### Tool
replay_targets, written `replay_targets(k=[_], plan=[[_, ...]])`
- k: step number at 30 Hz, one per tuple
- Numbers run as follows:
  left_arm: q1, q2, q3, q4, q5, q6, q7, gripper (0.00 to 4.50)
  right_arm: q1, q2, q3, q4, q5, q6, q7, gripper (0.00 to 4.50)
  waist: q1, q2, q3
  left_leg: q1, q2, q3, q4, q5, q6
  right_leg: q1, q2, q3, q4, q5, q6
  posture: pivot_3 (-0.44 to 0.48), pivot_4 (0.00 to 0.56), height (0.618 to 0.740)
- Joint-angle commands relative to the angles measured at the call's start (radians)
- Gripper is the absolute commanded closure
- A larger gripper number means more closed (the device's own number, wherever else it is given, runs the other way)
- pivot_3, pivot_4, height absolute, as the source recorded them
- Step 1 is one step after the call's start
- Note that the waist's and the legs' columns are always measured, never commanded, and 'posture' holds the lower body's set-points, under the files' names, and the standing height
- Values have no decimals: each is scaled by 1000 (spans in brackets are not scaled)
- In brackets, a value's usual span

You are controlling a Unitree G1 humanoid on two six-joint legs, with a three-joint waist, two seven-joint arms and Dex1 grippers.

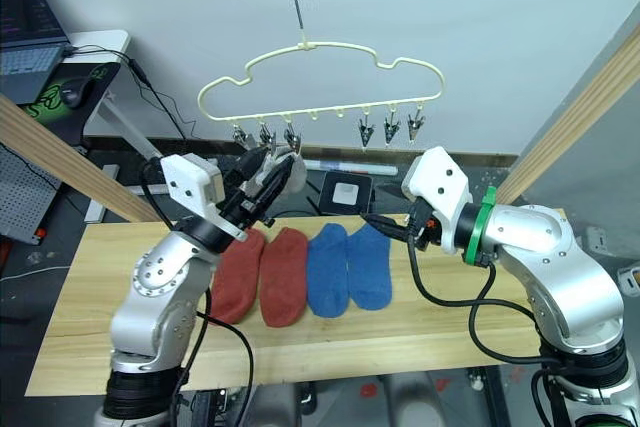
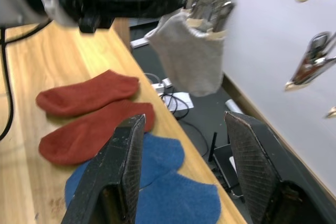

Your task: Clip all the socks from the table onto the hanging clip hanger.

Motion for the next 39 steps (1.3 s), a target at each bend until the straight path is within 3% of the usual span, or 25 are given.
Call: replay_targets(k=[1, 15, 39], plan=[[-24, -52, -30, 52, 75, -104, 53, 2385, -18, -4, -55, -49, 41, 5, -37, 2009, 0, 0, 0, 0, 0, 0, 1, 0, 0, 0, 0, 0, 0, 0, 0, -211, 277, 735], [-120, -192, -64, 261, 176, -263, 152, 2385, 34, -73, -92, -103, 134, 16, -94, 2009, -7, 0, -2, -2, 0, 1, 3, 0, 1, 0, 1, 1, -1, 2, 2, -261, 276, 735], [-191, -191, -70, 236, 191, -158, 206, 2385, 47, -106, -75, -94, 162, -20, -134, 2009, -28, 0, -2, -2, 0, 1, 3, 0, 1, 0, 1, 1, -1, 2, 3, -258, 274, 735]])
